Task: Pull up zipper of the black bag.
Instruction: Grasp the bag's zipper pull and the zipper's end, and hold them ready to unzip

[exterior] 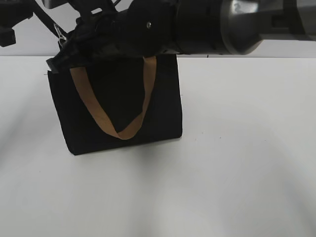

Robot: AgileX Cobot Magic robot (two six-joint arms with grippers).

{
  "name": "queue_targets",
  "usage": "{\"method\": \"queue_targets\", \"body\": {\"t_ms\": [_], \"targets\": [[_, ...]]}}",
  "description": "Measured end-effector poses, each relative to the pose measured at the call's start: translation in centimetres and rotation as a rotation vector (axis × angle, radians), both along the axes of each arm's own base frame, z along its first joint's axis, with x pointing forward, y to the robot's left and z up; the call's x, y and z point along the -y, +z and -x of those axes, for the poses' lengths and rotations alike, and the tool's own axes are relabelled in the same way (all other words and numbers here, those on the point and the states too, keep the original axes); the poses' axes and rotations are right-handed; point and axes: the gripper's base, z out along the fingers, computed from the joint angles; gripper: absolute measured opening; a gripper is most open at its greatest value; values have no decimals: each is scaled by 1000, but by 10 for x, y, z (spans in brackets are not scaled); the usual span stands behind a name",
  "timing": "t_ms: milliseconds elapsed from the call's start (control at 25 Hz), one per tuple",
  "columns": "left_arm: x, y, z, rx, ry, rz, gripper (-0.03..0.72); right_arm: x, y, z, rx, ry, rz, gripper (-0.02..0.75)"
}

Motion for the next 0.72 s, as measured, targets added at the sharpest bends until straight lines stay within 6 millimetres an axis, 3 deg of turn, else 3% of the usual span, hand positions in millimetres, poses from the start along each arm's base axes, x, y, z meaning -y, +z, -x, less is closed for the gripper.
{"method": "queue_targets", "body": {"t_ms": [240,720], "targets": [[-1,-1,-1,-9,17,-5,15,1,4,2,-3,5,0,-15],[-3,-3,-1,-26,42,-19,15,10,34,17,-35,60,26,-15]]}}
